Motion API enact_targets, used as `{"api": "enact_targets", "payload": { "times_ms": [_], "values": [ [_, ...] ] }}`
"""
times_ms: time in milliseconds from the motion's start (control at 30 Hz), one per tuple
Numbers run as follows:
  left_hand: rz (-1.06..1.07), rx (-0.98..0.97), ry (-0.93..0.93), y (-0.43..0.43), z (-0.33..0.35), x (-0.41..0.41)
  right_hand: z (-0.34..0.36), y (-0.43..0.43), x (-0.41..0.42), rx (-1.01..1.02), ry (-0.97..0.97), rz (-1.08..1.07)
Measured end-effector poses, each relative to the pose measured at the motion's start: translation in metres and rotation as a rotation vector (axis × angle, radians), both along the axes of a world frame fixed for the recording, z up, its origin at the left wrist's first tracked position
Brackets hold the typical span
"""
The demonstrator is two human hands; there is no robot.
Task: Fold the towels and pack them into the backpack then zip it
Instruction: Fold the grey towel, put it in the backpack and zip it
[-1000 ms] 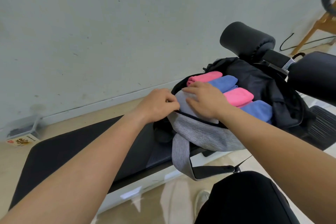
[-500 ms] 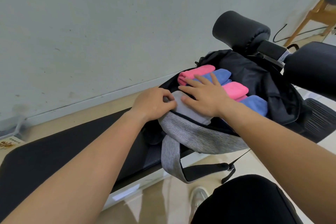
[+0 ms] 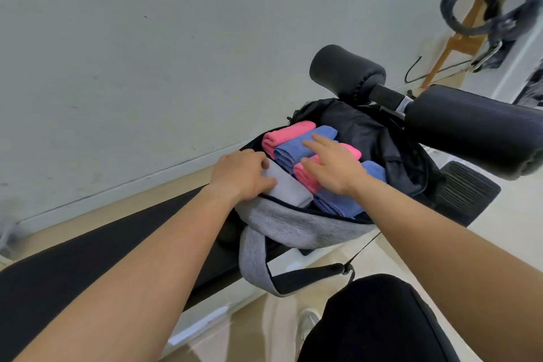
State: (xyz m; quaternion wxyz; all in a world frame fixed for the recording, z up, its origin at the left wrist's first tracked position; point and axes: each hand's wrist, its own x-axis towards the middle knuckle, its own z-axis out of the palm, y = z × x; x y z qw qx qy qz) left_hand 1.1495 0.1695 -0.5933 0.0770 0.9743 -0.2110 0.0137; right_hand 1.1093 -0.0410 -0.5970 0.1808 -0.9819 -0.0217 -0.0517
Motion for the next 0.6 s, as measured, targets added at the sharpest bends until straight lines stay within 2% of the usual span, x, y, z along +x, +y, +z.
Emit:
{"api": "enact_targets", "payload": {
  "times_ms": [233, 333, 433, 600],
  "values": [
    [-0.104, -0.187, 0.037, -0.081, 0.026, -0.006, 0.01, -0.098, -0.048, -0.04, -0.084, -0.437],
    [-0.17, -0.203, 0.006, -0.126, 0.027, 0.003, -0.001, -0.121, -0.055, 0.049, -0.102, -0.572],
    [-0.211, -0.244, -0.004, -0.164, 0.024, 0.014, -0.02, -0.13, -0.052, 0.144, -0.097, -0.619],
    [-0.239, -0.26, 0.029, -0.192, 0.013, 0.021, -0.029, -0.128, -0.042, 0.266, -0.288, -0.615]
  ]
}}
